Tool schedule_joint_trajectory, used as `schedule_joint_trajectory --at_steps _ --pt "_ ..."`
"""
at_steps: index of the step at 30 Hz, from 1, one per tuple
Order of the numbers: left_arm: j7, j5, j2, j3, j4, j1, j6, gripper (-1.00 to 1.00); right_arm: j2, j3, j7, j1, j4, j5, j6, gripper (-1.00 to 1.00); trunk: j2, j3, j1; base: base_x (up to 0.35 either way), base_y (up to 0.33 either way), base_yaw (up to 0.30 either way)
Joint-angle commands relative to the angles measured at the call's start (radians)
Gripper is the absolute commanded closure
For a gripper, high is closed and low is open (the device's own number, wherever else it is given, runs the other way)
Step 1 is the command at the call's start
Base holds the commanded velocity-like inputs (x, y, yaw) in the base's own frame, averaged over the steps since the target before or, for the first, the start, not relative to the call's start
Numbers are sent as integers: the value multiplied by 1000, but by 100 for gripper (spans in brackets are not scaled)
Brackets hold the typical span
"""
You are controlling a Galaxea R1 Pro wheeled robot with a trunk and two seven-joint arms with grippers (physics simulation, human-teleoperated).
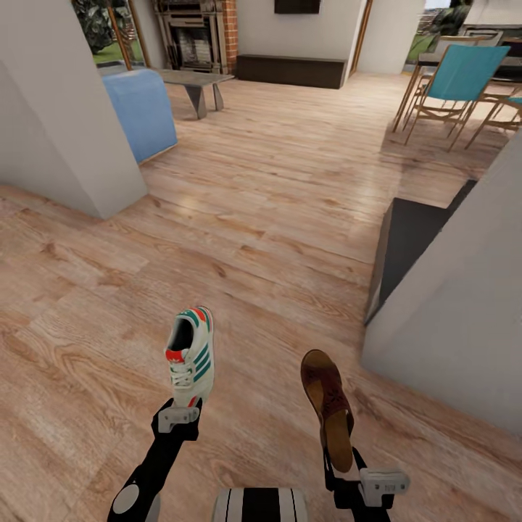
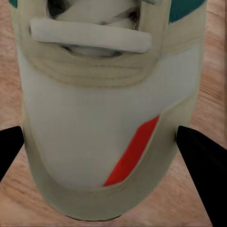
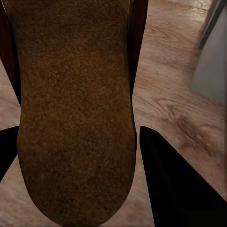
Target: Pick up the two gym shoes and the two sandals from the corridor floor and place them onto the hallstand (shoe rack) in the corridor, making sure they are on the rack and not on the floor. Arrange them so the two gym shoes are next to each other and the two sandals are next to each other.
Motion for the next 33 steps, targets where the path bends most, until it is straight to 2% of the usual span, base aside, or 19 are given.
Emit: schedule_joint_trajectory --at_steps 1,12,28,33 --pt "0 0 0 0 6 0 0 100 0 0 2 0 0 -2 -1 100 0 1 0 -127 0 0" --pt "0 -1 0 0 46 0 -1 100 0 0 2 0 -3 -2 -1 100 0 4 0 -33 0 -31" --pt "0 -1 0 0 51 0 -1 100 0 0 2 0 -3 -2 -1 100 0 19 0 -3 0 -209" --pt "0 -1 0 0 51 0 -1 100 0 0 2 0 -3 -2 -1 100 0 22 0 -128 0 -119"
